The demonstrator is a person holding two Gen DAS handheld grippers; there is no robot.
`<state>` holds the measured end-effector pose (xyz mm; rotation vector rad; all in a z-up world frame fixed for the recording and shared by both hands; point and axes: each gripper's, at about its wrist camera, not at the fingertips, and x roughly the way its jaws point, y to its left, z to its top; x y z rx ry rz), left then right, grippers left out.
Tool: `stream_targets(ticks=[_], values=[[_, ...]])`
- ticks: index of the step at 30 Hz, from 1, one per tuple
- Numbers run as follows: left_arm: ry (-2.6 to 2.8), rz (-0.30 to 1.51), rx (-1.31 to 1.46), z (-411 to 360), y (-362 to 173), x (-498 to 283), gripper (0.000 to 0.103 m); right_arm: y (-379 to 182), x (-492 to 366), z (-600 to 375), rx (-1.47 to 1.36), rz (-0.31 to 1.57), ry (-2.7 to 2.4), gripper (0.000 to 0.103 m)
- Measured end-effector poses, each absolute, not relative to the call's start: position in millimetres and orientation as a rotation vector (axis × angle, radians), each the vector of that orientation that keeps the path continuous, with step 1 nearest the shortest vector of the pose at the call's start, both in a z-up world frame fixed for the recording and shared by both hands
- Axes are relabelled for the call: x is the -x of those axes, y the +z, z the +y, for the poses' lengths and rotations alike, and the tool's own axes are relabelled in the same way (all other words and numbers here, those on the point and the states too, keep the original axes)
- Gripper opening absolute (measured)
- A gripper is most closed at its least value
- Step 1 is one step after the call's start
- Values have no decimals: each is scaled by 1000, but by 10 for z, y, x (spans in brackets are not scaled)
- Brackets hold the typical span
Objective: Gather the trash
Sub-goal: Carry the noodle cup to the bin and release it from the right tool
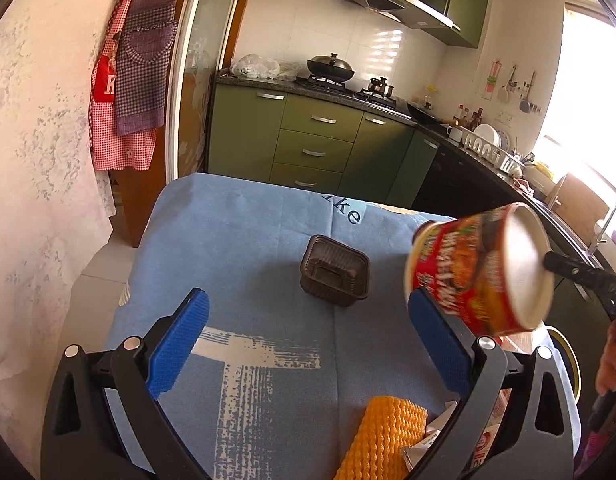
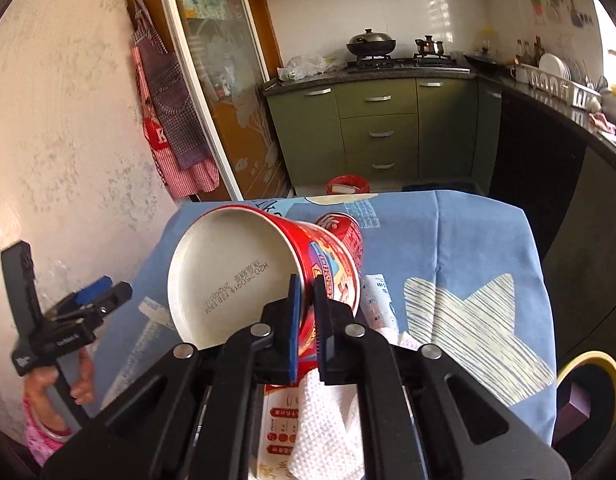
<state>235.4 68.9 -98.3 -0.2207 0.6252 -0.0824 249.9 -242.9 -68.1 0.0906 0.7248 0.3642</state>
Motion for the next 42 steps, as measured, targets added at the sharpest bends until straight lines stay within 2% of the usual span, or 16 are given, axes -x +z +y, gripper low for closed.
stream_targets(ticks=[32,42], values=[[-82,639,208,644,-1031,-2382,98,240,-1953,-3075,-248,590,402,6],[-66,648,214,646,-1025,-2374,98,424,-1386,-3861,-279,527,206,6]])
